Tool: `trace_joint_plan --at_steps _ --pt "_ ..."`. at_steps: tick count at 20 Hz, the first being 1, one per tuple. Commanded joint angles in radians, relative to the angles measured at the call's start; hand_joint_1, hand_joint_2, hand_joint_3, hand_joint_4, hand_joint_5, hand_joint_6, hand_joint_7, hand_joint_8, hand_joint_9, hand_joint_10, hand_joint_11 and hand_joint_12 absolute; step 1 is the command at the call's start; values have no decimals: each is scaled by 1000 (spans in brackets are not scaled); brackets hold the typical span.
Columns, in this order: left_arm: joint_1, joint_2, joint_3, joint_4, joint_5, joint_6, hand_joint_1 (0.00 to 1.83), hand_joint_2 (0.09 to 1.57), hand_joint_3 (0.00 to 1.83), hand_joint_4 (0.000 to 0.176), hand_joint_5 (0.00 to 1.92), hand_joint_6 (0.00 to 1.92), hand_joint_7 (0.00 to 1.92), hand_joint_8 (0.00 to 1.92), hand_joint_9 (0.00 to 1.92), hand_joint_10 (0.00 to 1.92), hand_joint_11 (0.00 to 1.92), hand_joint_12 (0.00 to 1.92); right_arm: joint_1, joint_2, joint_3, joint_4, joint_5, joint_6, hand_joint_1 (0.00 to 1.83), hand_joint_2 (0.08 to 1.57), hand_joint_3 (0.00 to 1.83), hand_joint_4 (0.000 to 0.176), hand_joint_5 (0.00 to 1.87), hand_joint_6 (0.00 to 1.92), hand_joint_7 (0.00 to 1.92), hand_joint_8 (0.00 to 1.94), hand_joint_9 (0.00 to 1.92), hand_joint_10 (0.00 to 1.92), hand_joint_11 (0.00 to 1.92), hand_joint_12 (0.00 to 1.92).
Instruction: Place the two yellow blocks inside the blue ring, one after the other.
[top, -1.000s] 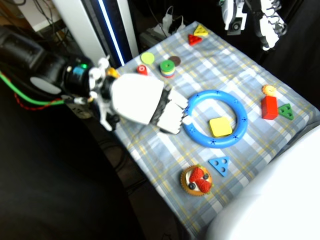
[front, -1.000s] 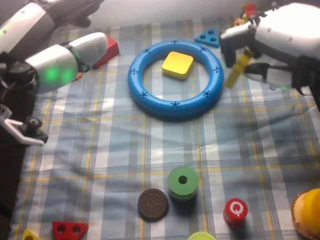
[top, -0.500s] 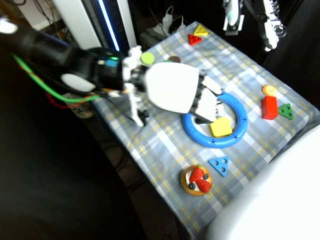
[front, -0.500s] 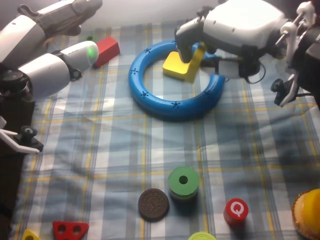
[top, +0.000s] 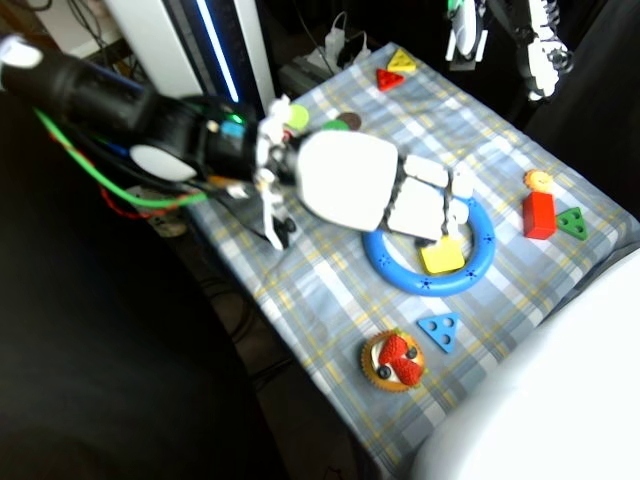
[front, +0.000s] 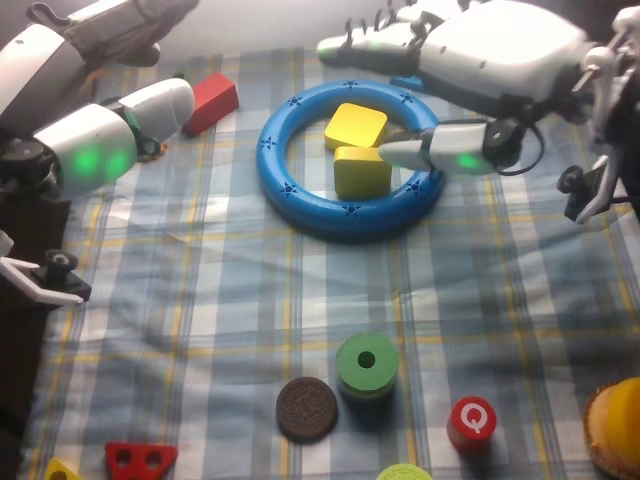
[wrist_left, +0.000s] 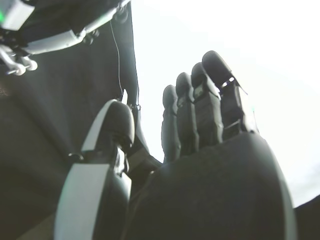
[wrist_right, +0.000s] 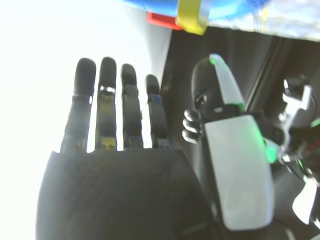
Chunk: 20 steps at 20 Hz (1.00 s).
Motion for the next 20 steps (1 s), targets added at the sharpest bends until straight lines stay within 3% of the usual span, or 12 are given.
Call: trace_joint_plan --at_steps 1,3,5,6,8,9,12,13,15,16,18,20 --pt "-3 13 -7 16 -143 -12 617 1419 2 0 280 0 282 0 236 7 0 1002 9 25 -12 3 175 3 600 1285 0 50 67 1 132 2 18 504 0 1495" --pt "13 25 -18 16 -175 -21 628 1425 2 0 259 0 243 0 201 0 0 964 -29 89 -67 3 245 3 539 1290 1 51 14 0 56 0 0 387 0 1460" --pt "27 32 -24 16 -206 -42 605 1429 3 0 213 3 186 0 134 4 0 817 -104 179 -142 6 361 3 419 1309 3 49 0 0 1 0 0 15 0 537" --pt "35 32 -25 16 -218 -52 636 1423 0 0 208 5 181 2 138 11 0 789 -133 206 -163 15 404 3 392 1320 3 42 0 0 0 0 20 9 0 564" --pt "46 35 -26 16 -235 -70 610 1436 4 0 157 6 115 5 76 7 0 522 -215 269 -211 43 497 3 450 1332 2 70 0 0 0 0 4 3 0 335" --pt "50 37 -26 14 -238 -72 543 1443 3 0 131 5 108 2 76 7 0 368 -260 303 -235 63 546 3 452 1338 3 71 0 0 0 0 0 0 0 66" --pt "62 45 -25 6 -251 -93 394 1454 4 37 68 1 62 0 0 0 0 4 -382 376 -287 130 682 3 469 1330 0 71 0 0 0 0 0 0 0 0" --pt "66 45 -25 4 -262 -101 249 1468 0 68 18 0 21 0 28 5 0 328 -409 387 -296 146 714 3 500 1315 0 94 0 0 0 0 0 0 0 0" --pt "79 48 -24 1 -295 -130 127 1455 0 104 0 0 0 0 0 0 0 225 -472 416 -318 178 790 3 524 1304 0 64 0 0 0 0 0 0 0 0" --pt "83 54 -19 6 -301 -156 89 1458 1 75 0 0 0 0 0 0 0 303 -502 435 -330 195 844 3 522 1306 0 35 0 0 0 0 0 0 0 0" --pt "87 62 -9 16 -318 -203 100 1470 3 54 0 0 0 0 0 0 0 257 -535 460 -340 209 909 2 457 1294 0 45 0 0 0 0 0 0 2 1" --pt "98 73 -7 24 -385 -243 236 1466 0 83 0 0 0 0 0 0 0 146 -554 483 -350 223 985 2 358 1272 0 25 0 0 0 0 0 0 0 0"
